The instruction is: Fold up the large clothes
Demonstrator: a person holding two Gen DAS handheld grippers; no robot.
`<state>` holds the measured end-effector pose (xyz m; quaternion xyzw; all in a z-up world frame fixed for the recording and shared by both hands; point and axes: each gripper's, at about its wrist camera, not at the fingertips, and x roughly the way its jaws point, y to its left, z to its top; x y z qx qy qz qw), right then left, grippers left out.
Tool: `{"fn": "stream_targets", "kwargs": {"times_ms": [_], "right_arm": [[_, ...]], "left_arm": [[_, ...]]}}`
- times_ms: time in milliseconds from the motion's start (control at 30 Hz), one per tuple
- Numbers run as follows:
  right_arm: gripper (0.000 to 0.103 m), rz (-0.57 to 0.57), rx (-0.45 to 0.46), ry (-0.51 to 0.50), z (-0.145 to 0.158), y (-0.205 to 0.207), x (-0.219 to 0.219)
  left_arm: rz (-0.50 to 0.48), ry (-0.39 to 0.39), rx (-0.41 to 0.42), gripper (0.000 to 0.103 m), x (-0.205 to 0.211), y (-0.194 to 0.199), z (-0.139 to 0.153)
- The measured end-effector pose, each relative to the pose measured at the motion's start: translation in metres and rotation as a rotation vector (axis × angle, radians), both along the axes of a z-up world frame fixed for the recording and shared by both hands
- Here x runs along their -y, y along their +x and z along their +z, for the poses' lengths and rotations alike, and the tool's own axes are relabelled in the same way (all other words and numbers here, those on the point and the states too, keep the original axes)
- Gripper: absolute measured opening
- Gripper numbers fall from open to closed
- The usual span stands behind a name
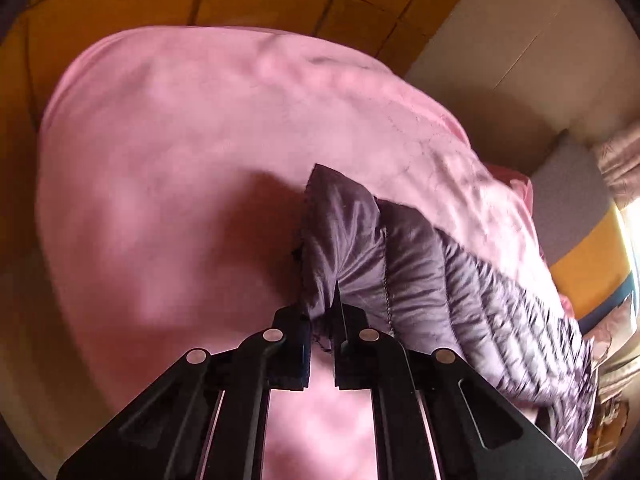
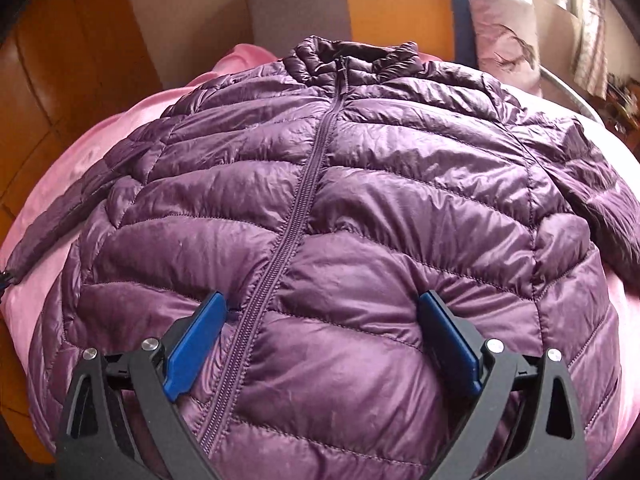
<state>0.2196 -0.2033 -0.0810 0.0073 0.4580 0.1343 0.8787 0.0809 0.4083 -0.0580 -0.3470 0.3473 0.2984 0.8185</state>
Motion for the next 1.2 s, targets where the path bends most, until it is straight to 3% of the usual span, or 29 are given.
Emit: {"fn": "stream_targets", "kwargs": {"times_ms": [200,300,367,400,433,500,667,800,867,1000,1067,1200], "right_arm": [[0.098,0.020,-0.003,0.054,-0.004,0.003,0.006],[0.098,0.018,0.002,0.082,-0.002,0.001,0.012],[0.098,0.013,0.007,0.113,0.002,-0.002,0.014],[0.098,0.008,0.005,0.137,0.004,-0.005,0.019],[0.098,0.001,0.003,0.168,0.007,-0.008,0.025],[0.098,-0.039,0.004,0.243,0.014,-0.017,0.043],[0.098,-0.257,0.036,0.400,0.027,-0.048,0.133],[0.094,-0.552,0.054,0.538,0.028,-0.079,0.244],[0.086,-0.699,0.060,0.581,0.024,-0.095,0.298],[0.075,-0.962,0.079,0.656,0.009,-0.126,0.391],[0.065,-1.037,0.084,0.696,0.001,-0.134,0.422],[0.059,-1.117,0.103,0.719,-0.001,-0.135,0.456]], "left_arm": [[0.017,0.051,-0.044,0.006,0.014,-0.033,0.001],[0.025,0.067,-0.054,0.014,0.023,-0.036,0.012],[0.034,0.110,-0.061,0.042,0.033,-0.038,0.025],[0.045,0.148,-0.042,0.070,0.042,-0.041,0.036],[0.055,0.184,-0.015,0.079,0.050,-0.044,0.045],[0.019,0.253,0.026,0.079,0.075,-0.041,0.064],[-0.196,0.299,0.084,0.081,0.152,-0.015,0.081],[-0.462,0.241,0.104,0.081,0.230,0.016,0.066],[-0.591,0.240,0.103,0.081,0.275,0.031,0.056],[-0.759,0.195,0.100,0.081,0.338,0.052,0.038],[-0.827,0.205,0.096,0.081,0.366,0.057,0.032],[-0.917,0.229,0.048,0.081,0.405,0.066,0.019]]}}
